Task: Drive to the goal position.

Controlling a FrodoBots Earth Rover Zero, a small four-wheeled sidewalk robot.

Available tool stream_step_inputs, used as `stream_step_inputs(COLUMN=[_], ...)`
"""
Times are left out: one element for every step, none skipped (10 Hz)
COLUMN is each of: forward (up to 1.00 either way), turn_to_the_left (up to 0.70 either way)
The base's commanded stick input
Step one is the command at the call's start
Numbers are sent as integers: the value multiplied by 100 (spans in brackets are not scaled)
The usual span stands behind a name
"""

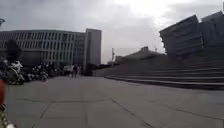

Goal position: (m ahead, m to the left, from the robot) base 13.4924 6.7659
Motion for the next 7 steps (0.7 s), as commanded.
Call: stream_step_inputs(forward=[70,70,70,70,70,70,70], turn_to_the_left=[0,0,0,0,0,0,0])
